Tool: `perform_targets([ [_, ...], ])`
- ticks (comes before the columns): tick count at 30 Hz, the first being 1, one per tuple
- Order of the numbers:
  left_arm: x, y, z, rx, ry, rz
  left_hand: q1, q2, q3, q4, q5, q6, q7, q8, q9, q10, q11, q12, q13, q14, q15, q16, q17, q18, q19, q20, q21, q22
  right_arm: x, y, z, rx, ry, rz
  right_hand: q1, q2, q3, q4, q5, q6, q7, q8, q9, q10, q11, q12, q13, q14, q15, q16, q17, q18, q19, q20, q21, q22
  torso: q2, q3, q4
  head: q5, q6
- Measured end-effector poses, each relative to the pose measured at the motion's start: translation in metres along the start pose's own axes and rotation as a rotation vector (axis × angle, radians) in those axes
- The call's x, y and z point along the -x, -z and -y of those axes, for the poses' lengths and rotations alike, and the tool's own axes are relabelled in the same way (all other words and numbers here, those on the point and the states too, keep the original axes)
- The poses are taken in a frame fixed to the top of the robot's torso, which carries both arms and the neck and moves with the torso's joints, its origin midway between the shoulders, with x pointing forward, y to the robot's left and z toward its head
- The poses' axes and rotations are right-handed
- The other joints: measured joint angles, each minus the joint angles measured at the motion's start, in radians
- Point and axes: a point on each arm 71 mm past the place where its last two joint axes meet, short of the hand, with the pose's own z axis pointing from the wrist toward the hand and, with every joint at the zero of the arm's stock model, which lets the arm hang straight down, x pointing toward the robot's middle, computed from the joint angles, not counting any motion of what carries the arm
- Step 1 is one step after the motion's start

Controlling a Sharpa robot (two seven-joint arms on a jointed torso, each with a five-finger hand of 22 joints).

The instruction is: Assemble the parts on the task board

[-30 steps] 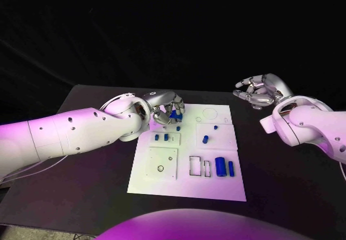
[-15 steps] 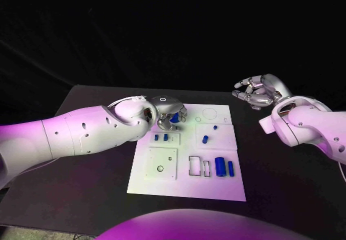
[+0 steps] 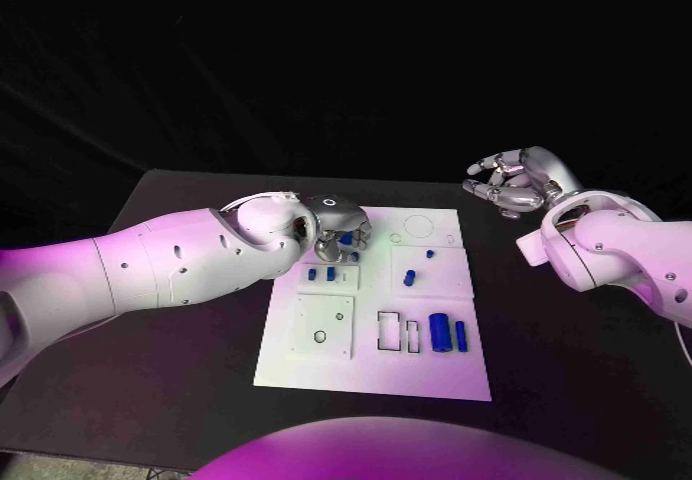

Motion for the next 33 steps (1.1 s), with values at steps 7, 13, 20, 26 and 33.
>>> perform_targets([
  [7, -0.0021, -0.0025, -0.0016, 0.007, -0.003, -0.021, 0.0, 0.0, 0.078, -0.026, 0.0, 0.027, 0.005, -0.012, -0.003, 0.047, 0.0, -0.047, -0.022, 0.041, -0.005, 0.059, 0.032, -0.016, 0.041, -0.004, 0.109, 0.0, -0.0003, 0.0, -0.0002, 0.001, 0.0, 0.0, 0.0, 0.0, 0.003, -0.003, 0.0, 0.0, 0.0, 0.0, 0.0, -0.007, 0.0, -0.008, -0.006, 0.0, 0.0, 0.0, 0.0, 0.015, -0.007, 0.0, -0.005, 0.0, 0.0, 0.0003, 0.0004, -0.001, -0.001],
  [13, -0.0039, -0.0051, -0.0019, 0.011, -0.003, -0.035, 0.0, 0.0, 0.102, -0.042, 0.0, 0.03, 0.002, -0.017, -0.003, 0.057, 0.0, -0.064, -0.028, 0.048, -0.002, 0.072, 0.038, -0.016, 0.049, -0.005, 0.146, 0.0, -0.0005, 0.0001, -0.0005, 0.001, -0.001, -0.001, 0.0, 0.0, 0.003, -0.003, 0.0, 0.0, 0.0, 0.0, 0.0, -0.007, 0.0, -0.008, -0.006, 0.0, 0.0, 0.0, 0.0, 0.015, -0.007, 0.0, -0.005, 0.0, 0.0, 0.0004, 0.0003, 0.0, -0.003],
  [20, -0.0075, -0.0075, -0.0015, 0.013, 0.001, -0.049, -0.006, -0.006, 0.117, -0.051, -0.004, 0.034, 0.005, -0.021, -0.003, 0.064, 0.0, -0.075, -0.031, 0.054, 0.002, 0.088, 0.045, -0.015, 0.056, -0.005, 0.172, 0.0, -0.0009, 0.0001, -0.0008, 0.002, -0.001, -0.002, 0.0, 0.0, 0.003, -0.003, 0.0, 0.0, 0.0, 0.0, 0.001, -0.007, 0.0, -0.008, -0.006, 0.0, 0.0, 0.0, 0.0, 0.015, -0.007, 0.0, -0.005, 0.0, 0.0, 0.0005, -0.0001, -0.001, -0.004],
  [26, -0.0073, -0.0087, -0.0017, 0.014, 0.003, -0.051, -0.015, -0.006, 0.125, -0.059, -0.004, 0.036, 0.008, -0.023, -0.003, 0.071, 0.0, -0.082, -0.033, 0.058, -0.002, 0.089, 0.045, -0.015, 0.057, -0.004, 0.179, 0.0, -0.001, 0.0002, -0.0009, 0.003, -0.001, -0.002, 0.0, 0.0, 0.003, -0.003, 0.0, 0.0, 0.0, 0.0, 0.001, -0.007, 0.0, -0.008, -0.006, 0.0, 0.0, 0.0, 0.0, 0.015, -0.007, 0.0, -0.005, 0.0, 0.0, 0.0012, 0.0, -0.002, -0.007],
  [33, -0.0068, -0.01, -0.0024, 0.019, 0.006, -0.056, -0.026, -0.002, 0.146, -0.075, -0.004, 0.048, 0.009, -0.023, 0.0, 0.089, 0.004, -0.089, -0.034, 0.065, 0.005, 0.099, 0.043, -0.031, 0.061, 0.0, 0.203, 0.0, -0.0013, 0.0002, -0.0012, 0.003, -0.001, -0.003, 0.0, 0.0, 0.003, -0.003, 0.0, 0.0, 0.0, 0.003, 0.001, -0.007, 0.0, -0.008, -0.006, 0.0, 0.0, 0.0, 0.0, 0.015, -0.007, 0.0, -0.012, 0.001, 0.0, 0.0012, 0.0, -0.003, -0.009],
])
